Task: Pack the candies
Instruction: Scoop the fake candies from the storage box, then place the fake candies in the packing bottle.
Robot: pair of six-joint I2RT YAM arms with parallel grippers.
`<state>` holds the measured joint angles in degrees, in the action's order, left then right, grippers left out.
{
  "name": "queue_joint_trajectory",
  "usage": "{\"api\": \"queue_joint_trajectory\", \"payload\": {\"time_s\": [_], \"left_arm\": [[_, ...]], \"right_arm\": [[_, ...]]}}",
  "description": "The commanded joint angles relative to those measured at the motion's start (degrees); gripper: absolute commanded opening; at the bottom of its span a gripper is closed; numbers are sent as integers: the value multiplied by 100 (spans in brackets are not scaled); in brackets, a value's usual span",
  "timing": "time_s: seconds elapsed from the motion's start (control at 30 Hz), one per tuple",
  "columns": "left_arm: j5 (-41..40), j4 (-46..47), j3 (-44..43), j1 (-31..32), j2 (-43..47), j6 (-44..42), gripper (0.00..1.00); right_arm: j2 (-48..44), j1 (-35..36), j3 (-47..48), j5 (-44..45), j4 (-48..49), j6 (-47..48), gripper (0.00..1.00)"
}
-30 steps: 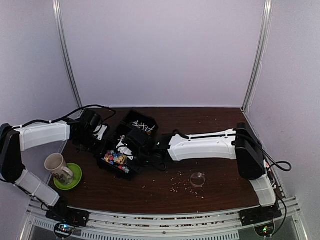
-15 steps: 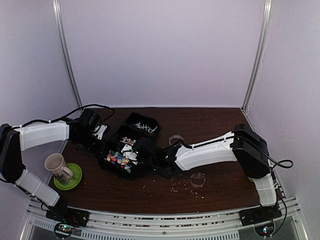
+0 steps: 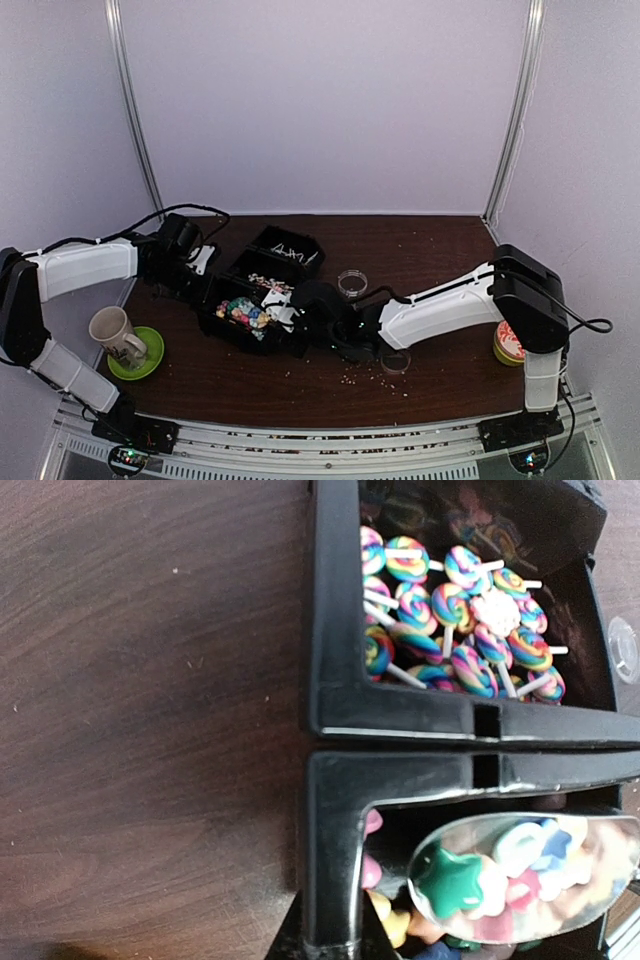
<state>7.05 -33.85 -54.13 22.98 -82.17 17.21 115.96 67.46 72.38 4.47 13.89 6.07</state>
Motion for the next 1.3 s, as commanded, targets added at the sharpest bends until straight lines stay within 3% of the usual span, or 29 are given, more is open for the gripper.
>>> {"api": "queue_joint_trajectory", "payload": {"time_s": [0.0, 0.27, 0.57, 1.27], "left_arm": [[95, 1280, -536, -117, 228, 173, 0], [-39, 1178, -570, -120, 213, 137, 0], [-168, 1108, -599, -119, 217, 81, 0], [56, 1108, -642, -124, 184, 81, 0]], "right_arm": [[-245, 5, -248, 165, -59, 54, 0], [-633, 5, -574, 247, 254, 28, 0], [-814, -10, -425, 551, -16, 104, 0], [-1567, -72, -1388, 332, 2020, 151, 0]]}}
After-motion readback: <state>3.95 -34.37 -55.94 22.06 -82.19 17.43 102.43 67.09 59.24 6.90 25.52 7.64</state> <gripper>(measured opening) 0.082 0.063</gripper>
